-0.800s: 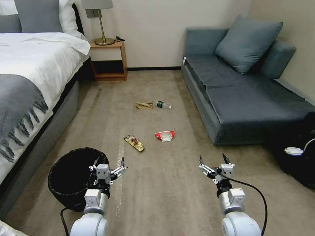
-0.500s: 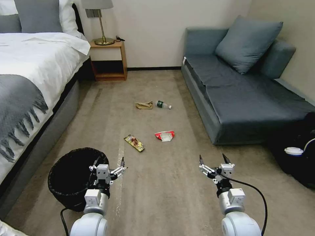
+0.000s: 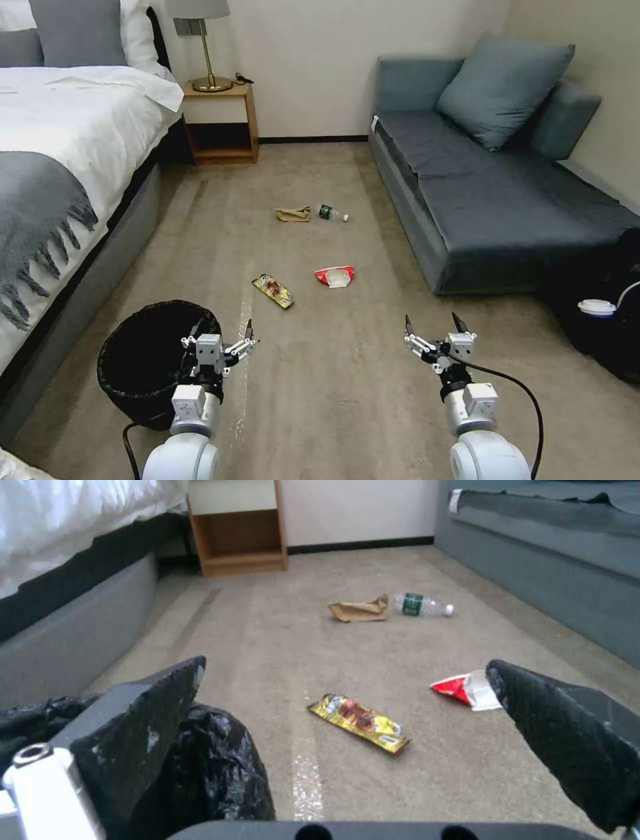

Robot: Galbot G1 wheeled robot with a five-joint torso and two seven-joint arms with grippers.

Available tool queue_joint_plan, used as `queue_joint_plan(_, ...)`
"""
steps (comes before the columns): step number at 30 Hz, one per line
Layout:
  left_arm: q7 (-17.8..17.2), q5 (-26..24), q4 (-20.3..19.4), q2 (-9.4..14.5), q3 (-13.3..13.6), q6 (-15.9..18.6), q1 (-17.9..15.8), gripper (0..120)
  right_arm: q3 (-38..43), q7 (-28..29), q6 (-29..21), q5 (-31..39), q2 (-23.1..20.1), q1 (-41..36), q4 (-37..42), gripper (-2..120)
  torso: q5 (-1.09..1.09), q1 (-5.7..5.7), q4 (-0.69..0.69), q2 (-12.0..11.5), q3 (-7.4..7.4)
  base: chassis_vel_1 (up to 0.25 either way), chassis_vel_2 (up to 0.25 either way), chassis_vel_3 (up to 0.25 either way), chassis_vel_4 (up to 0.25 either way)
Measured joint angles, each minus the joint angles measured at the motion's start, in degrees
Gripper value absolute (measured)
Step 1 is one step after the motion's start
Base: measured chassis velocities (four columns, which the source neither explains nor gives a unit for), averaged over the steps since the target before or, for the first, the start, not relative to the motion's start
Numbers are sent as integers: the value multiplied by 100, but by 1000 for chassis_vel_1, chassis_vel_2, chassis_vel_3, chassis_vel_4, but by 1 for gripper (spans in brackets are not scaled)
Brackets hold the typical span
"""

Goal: Pick up the trash bin, then pick up the garbage on the floor and place it into the trash bin.

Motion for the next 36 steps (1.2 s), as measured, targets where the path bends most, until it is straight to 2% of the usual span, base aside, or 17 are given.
queue_joint_plan(19, -32, 16, 15, -6, 8, -48, -24, 100, -2, 0, 9, 0, 0, 11, -2, 100, 0, 0, 0, 0, 0, 0, 0, 0, 0)
queue_joint_plan(21, -218, 108, 100, -40, 69, -307, -153, 100, -40, 2, 133, 25, 0, 132, -74, 100, -2, 0, -2, 0, 0, 0, 0, 0, 0)
queue_joint_plan(22, -218, 108, 100, -40, 69, -307, -153, 100, -40, 2, 133, 25, 0, 132, -74, 100, -2, 0, -2, 0, 0, 0, 0, 0, 0)
queue_joint_plan(25, -702, 360, 322, -136, 237, -1009, -496, 100, -270, 62, 857, 207, 0, 886, -518, 100, 1, 0, 1, 0, 0, 0, 0, 0, 0)
queue_joint_plan(26, -822, 420, 374, -160, 277, -1180, -578, 100, -313, 73, 992, 240, 0, 1032, -595, 100, 0, 0, 4, 0, 1, 0, 0, 0, 0)
queue_joint_plan(27, -822, 420, 374, -160, 277, -1180, -578, 100, -313, 73, 992, 240, 0, 1032, -595, 100, 0, 0, 4, 0, 1, 0, 0, 0, 0)
queue_joint_plan(29, -1200, 618, 543, -230, 397, -1717, -842, 100, -359, 82, 1143, 281, -1, 1168, -691, 100, 0, 0, 1, -1, 1, 0, 0, 0, 0)
queue_joint_plan(32, -1318, 691, 589, -254, 435, -1899, -907, 100, -345, -156, 1445, 308, 8, 1171, -768, 100, 0, 0, -4, -1, 0, 0, 0, 0, 0)
queue_joint_plan(36, -1361, 723, 579, -246, 424, -1929, -753, 100, -331, -275, 1554, 305, 16, 1151, -816, 100, -1, 0, 0, -1, 1, 0, 0, 0, 0)
